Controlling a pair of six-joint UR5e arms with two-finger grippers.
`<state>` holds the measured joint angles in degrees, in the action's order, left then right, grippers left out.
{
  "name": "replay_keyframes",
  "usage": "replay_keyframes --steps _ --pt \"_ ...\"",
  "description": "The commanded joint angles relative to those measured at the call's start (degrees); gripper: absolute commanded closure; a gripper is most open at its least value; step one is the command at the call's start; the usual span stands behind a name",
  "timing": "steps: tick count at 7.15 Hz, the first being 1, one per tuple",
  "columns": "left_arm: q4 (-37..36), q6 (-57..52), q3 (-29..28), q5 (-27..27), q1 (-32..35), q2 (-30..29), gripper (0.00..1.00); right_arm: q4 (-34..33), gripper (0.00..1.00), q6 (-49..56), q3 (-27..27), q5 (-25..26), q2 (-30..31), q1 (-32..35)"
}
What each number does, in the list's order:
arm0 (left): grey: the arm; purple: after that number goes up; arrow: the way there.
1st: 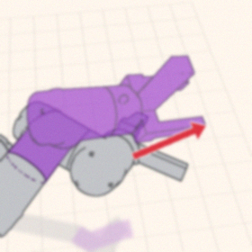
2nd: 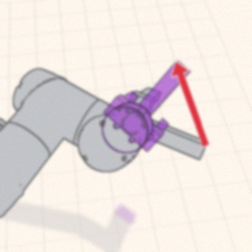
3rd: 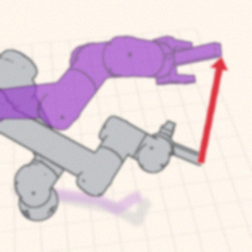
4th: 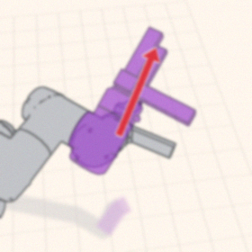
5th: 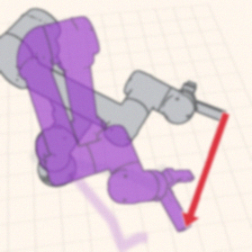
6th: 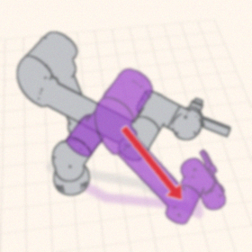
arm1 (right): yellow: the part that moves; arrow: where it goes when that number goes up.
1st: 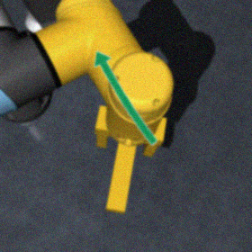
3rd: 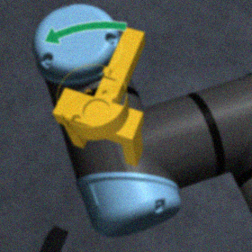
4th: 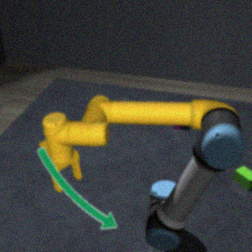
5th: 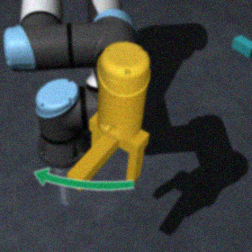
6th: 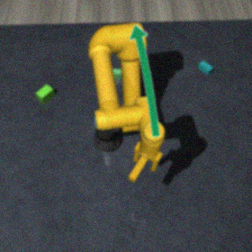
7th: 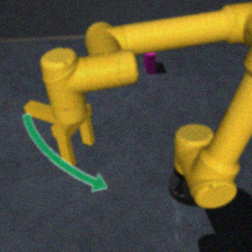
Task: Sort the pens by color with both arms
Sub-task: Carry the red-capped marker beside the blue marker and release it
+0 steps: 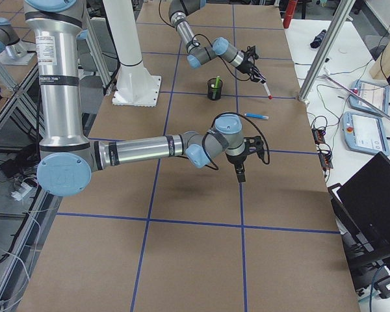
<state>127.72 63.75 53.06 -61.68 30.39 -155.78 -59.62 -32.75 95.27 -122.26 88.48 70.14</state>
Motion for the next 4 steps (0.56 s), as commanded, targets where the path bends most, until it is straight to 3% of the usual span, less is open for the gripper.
replay_keyframes --steps 1,2,3,4 --pt "2.27 -0.38 -1.91 -0.28 -0.68 -0.05 1.0 0.21 0.01 0.06 -0.26 0.0 -0.06 0.0" --pt "2.27 -0.47 -2.0 -0.37 -0.68 -0.05 1.0 0.21 0.01 0.06 -0.26 0.0 -0.15 0.0" --pt "2.19 -0.73 -1.74 -0.46 -0.85 0.03 0.89 0.12 0.01 0.06 -0.35 0.0 -0.32 0.0" --pt "2.19 -0.73 -1.82 -0.55 -1.03 0.03 0.37 0.12 0.01 0.06 -0.44 0.0 -0.41 0.0"
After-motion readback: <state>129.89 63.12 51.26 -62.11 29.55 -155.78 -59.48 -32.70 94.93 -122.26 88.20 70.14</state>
